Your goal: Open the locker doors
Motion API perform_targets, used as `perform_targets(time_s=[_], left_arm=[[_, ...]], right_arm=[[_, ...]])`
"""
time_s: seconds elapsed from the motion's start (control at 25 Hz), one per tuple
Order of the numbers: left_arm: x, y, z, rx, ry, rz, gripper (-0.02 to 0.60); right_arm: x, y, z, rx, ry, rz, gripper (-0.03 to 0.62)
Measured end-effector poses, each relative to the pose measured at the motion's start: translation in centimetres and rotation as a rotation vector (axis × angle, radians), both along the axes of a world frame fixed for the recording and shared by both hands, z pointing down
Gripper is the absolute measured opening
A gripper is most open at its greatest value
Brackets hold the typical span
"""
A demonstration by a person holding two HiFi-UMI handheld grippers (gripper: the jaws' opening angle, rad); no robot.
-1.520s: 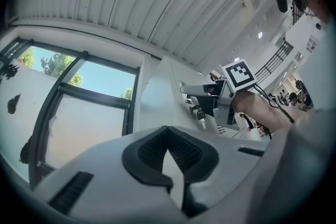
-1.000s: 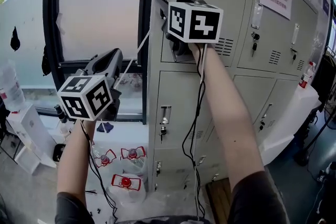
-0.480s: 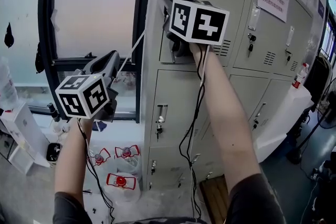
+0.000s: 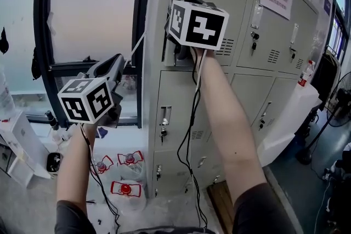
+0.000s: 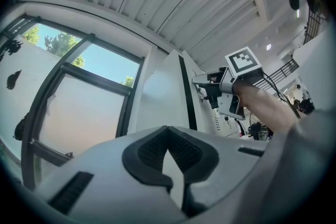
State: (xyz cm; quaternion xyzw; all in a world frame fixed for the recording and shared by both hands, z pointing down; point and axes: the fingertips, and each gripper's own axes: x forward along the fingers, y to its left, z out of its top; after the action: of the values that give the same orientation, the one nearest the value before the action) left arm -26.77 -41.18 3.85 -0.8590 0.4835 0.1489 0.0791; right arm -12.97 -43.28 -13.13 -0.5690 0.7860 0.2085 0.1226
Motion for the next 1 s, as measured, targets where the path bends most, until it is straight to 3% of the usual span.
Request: perform_targets(time_s=[0.48, 1.0], left_arm=[[3.2, 1.3, 0.0, -0.004, -0.024, 0.115, 0.008], [8.0, 3.2, -0.7, 0.025, -0.054, 0.226, 0.008]], right_arm=[[1.6, 4.0, -0.2, 0.007, -0.005, -0.072, 0.141], [4.1, 9.2, -0.3, 0.037, 0.048, -0.023, 0.138]])
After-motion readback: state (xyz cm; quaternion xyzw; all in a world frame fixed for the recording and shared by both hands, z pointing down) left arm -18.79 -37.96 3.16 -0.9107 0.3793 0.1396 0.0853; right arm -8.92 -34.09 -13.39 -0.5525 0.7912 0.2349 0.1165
